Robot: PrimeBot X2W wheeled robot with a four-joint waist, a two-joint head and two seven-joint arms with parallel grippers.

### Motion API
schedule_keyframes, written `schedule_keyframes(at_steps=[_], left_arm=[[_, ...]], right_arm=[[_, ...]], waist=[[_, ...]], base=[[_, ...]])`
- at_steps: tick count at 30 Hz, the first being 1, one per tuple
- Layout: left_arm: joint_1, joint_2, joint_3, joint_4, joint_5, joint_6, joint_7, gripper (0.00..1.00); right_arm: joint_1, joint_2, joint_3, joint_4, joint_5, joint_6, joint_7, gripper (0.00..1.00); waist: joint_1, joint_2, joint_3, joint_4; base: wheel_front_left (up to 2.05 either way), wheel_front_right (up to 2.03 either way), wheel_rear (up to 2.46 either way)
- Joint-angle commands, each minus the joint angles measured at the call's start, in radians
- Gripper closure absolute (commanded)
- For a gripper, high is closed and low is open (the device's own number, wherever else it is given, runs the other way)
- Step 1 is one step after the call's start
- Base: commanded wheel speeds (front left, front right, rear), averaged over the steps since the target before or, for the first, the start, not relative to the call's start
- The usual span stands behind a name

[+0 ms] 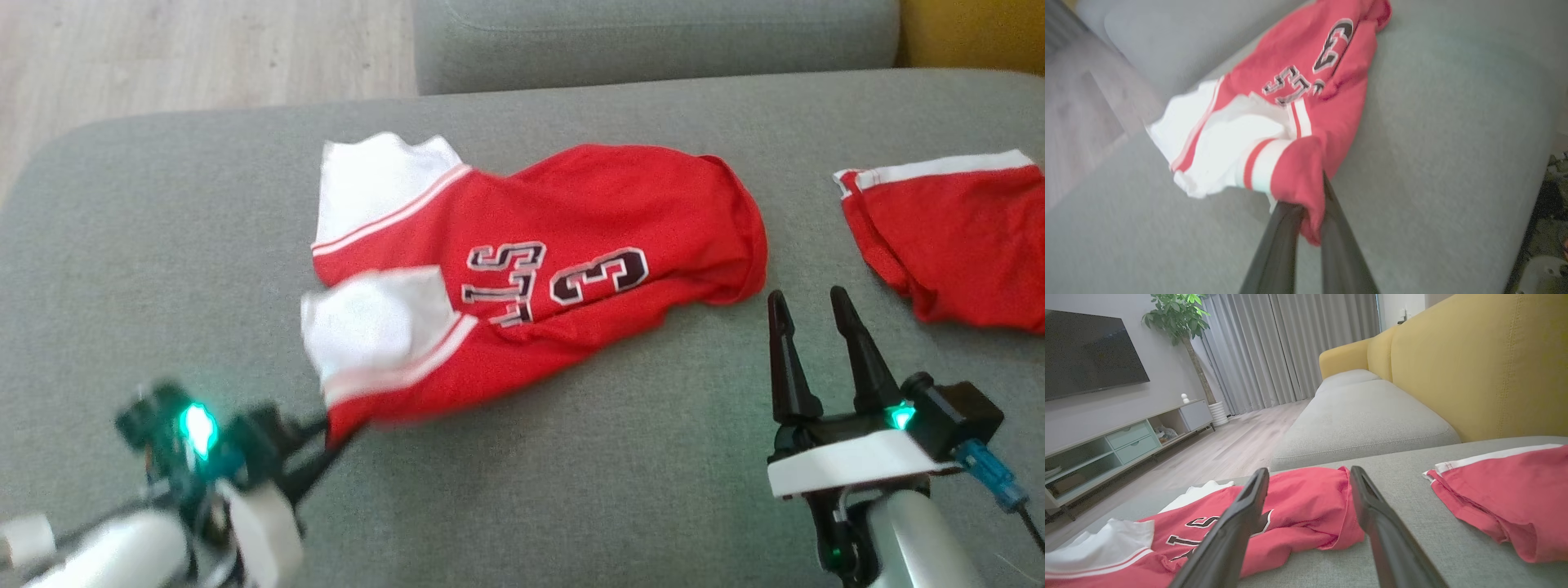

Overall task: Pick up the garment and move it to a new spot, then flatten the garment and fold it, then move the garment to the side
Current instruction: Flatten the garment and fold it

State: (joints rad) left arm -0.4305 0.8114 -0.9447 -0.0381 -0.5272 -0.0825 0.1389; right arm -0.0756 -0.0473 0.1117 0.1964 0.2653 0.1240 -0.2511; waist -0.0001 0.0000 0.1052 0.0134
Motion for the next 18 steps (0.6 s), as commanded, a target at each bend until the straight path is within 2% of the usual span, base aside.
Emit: schedule_keyframes(at_steps=[1, 4, 6, 7, 8, 9, 14, 18], left_arm=[[-0.002, 0.064, 0.037, -0.033, -0.014, 0.003, 0.007, 1.0], [0.042, 0.098, 0.014, -0.03, -0.002, 0.016, 0.022, 1.0], [0.053, 0.114, 0.014, -0.014, 0.011, 0.041, 0.032, 1.0], [0.052, 0.12, 0.017, -0.005, 0.023, 0.059, 0.035, 0.72], [0.05, 0.119, 0.026, 0.004, 0.034, 0.083, 0.029, 0.14], [0.048, 0.113, 0.038, 0.013, 0.038, 0.111, 0.018, 0.0], [0.036, 0.039, 0.14, 0.041, 0.028, 0.287, -0.086, 0.0], [0.047, -0.084, 0.273, 0.038, -0.044, 0.43, -0.273, 0.0]], right_arm=[[-0.009, -0.003, 0.023, -0.025, -0.004, 0.007, -0.011, 0.0], [-0.006, -0.003, 0.025, -0.022, -0.004, 0.007, -0.011, 0.0], [-0.003, -0.003, 0.027, -0.021, -0.006, 0.007, -0.011, 0.0], [-0.002, -0.003, 0.028, -0.02, -0.007, 0.007, -0.011, 0.0], [-0.001, -0.003, 0.029, -0.019, -0.009, 0.007, -0.011, 0.0], [-0.001, -0.003, 0.03, -0.018, -0.01, 0.007, -0.011, 0.0], [-0.003, -0.003, 0.036, -0.017, -0.013, 0.007, -0.011, 0.0], [-0.006, -0.003, 0.033, -0.026, -0.021, 0.007, -0.011, 0.0]], waist=[[0.0001, 0.0, -0.012, 0.011], [0.0001, 0.0, -0.021, 0.021], [0.0001, 0.0, -0.028, 0.027], [0.0001, 0.0, -0.03, 0.029], [0.0001, 0.0, -0.032, 0.031], [0.0001, 0.0, -0.034, 0.032], [0.0001, 0.0, -0.038, 0.027], [0.0001, 0.0, -0.042, 0.014]], base=[[0.0, 0.0, 0.0], [0.0, 0.0, 0.0], [0.0, 0.0, 0.0], [0.0, 0.0, 0.0], [0.0, 0.0, 0.0], [0.0, 0.0, 0.0], [0.0, 0.0, 0.0], [0.0, 0.0, 0.0]])
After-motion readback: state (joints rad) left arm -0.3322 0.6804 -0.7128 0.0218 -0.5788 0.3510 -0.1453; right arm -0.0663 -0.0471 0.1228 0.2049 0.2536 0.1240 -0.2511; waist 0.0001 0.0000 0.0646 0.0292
